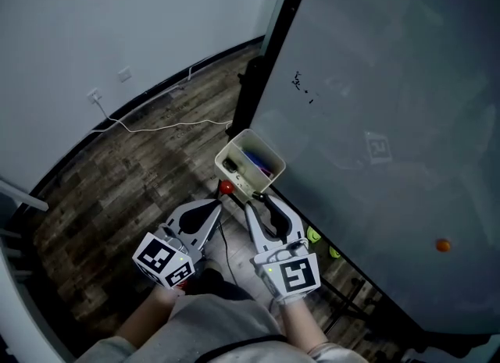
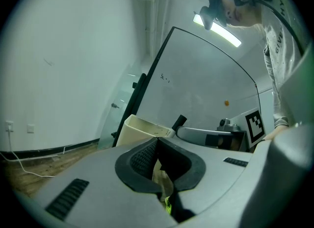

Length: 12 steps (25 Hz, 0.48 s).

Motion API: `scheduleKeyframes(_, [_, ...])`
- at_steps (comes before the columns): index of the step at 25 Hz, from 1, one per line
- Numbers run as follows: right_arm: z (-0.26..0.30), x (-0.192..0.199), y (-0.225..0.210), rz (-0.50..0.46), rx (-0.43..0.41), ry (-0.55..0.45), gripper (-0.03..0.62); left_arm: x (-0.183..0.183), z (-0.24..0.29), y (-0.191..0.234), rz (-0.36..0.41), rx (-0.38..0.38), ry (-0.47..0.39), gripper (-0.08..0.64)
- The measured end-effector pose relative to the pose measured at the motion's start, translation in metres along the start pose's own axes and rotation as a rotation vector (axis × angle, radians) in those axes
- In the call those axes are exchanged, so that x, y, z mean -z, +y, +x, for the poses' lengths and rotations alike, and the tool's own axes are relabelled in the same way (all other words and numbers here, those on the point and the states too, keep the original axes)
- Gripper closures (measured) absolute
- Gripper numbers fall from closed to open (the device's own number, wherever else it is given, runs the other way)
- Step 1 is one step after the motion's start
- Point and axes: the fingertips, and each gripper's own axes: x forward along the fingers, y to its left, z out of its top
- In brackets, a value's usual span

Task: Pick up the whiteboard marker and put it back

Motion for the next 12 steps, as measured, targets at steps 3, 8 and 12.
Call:
scheduleKeyframes(3, [0.0011,0.0003,-0.0009,-0.001,-0.011,0.001,0.477,-0.0002,0.0032,0.0022,0.001,-0.007,-0.002,0.549])
scheduleKeyframes(8, [0.0071,0.0033,-0.0023,0.006,-0.026,-0.016,0.477,0.0019,0.0095,0.0076,0.003,-0.018,-0.010,0.549])
scheduleKeyframes(12, [0.0093,0.0033,-0.0043,0.008,-0.013,-0.012,0.477,0.0003,0.0107,0.0060,0.010,-0.012,-0.004,0.549])
